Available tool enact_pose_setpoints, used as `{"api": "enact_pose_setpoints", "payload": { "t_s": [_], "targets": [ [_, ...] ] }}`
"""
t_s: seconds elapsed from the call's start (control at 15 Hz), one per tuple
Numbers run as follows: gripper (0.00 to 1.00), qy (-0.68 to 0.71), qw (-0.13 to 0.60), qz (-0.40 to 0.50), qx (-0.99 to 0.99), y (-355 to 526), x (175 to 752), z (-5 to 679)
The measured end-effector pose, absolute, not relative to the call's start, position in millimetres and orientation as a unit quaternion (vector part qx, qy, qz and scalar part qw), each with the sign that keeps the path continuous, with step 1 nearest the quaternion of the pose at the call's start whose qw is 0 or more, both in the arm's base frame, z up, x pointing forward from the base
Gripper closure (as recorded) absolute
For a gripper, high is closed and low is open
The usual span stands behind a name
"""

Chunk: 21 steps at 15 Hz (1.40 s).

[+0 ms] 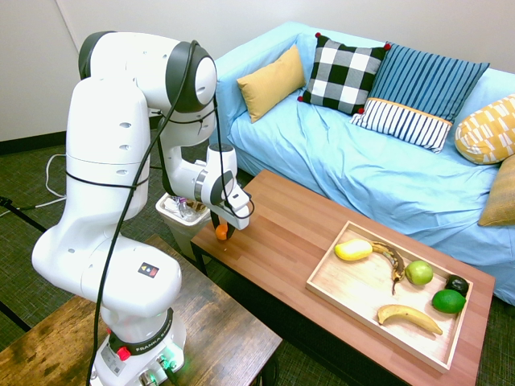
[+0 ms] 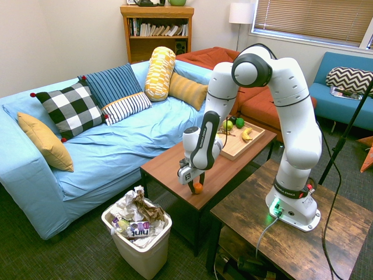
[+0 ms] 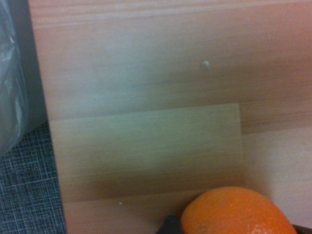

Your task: Put the tangerine in the tray

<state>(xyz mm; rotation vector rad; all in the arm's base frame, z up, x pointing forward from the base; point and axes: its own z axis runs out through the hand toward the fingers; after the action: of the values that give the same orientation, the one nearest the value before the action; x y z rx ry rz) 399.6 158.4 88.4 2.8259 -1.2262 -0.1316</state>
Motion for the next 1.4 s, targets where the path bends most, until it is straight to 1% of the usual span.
{"api": "enact_pose_setpoints", "payload": {
  "t_s": [0.2, 0.47, 0.67, 1.0, 1.2, 1.4],
  "targets": [
    [1.0, -0.396, 0.022, -0.036, 0.917, 161.4, 405.5, 106.1],
    [1.0, -0.391, 0.027, -0.007, 0.92, 144.6, 422.5, 186.0],
    [1.0, -0.413, 0.034, 0.031, 0.91, 99.3, 426.6, 246.3],
    [1.0, -0.456, 0.025, 0.065, 0.887, -18.8, 411.5, 325.7],
    [1.0, -0.476, 0.02, 0.07, 0.877, -84.9, 403.4, 331.6],
    [1.0, -0.513, 0.018, 0.075, 0.855, -151.4, 396.2, 309.9]
  ]
}}
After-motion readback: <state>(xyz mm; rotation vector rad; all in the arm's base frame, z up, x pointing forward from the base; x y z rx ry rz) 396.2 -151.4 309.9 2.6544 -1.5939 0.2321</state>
